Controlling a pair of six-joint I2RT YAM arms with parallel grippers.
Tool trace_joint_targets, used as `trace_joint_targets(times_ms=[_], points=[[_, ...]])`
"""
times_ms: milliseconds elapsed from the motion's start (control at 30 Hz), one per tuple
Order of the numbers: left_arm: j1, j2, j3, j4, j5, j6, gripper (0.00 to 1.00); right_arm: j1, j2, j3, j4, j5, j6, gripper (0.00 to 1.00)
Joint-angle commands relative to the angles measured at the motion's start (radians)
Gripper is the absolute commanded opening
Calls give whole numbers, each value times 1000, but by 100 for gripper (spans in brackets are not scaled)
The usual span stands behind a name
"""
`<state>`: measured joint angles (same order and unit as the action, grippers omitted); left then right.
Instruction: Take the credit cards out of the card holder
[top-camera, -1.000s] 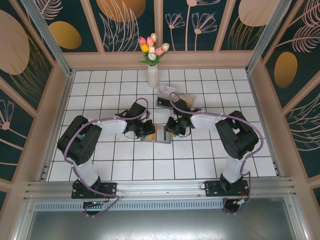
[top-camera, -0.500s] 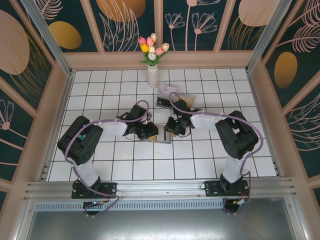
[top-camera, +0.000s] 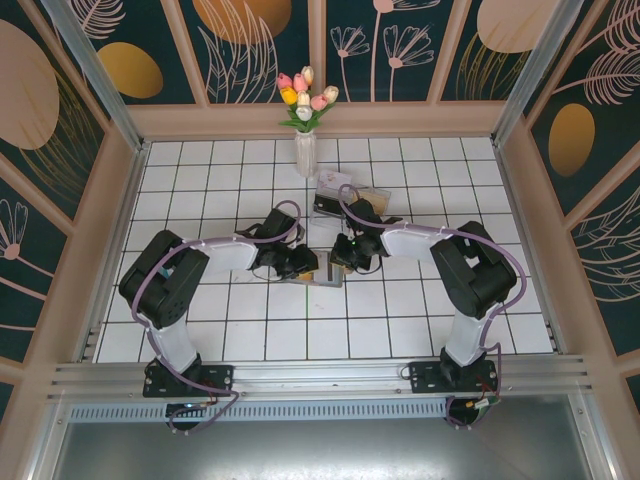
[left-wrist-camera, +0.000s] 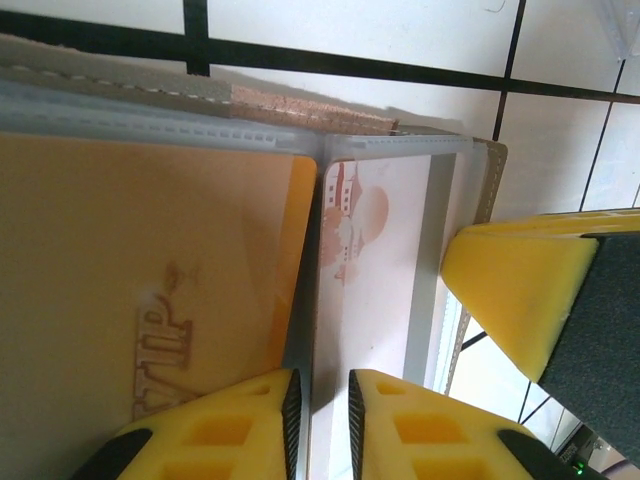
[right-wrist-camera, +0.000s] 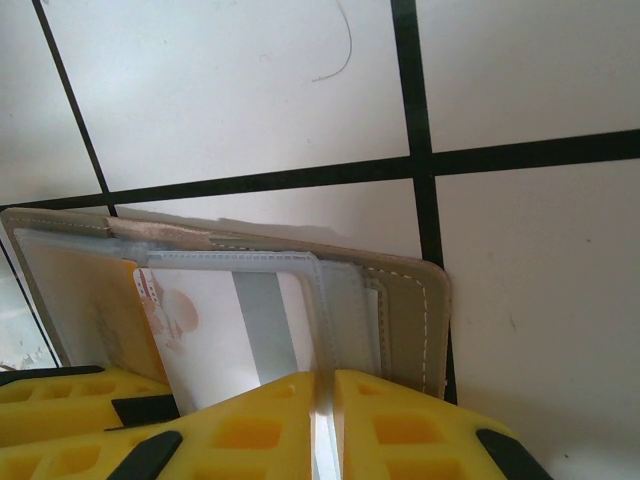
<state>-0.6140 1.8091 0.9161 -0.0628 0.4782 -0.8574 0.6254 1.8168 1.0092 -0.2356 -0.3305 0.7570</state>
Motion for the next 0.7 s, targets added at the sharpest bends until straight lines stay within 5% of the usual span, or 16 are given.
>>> trace_joint_targets(times_ms=[0, 333, 667], points=[[-8, 50, 6, -31, -39, 12, 21, 5, 61, -19, -61, 46, -18, 16], [7, 36, -24, 13, -34, 20, 0, 4, 62, -34, -62, 52, -16, 16], [38, -34, -43, -30, -62, 70, 0, -1, 54, -38, -65, 67, -13, 16]])
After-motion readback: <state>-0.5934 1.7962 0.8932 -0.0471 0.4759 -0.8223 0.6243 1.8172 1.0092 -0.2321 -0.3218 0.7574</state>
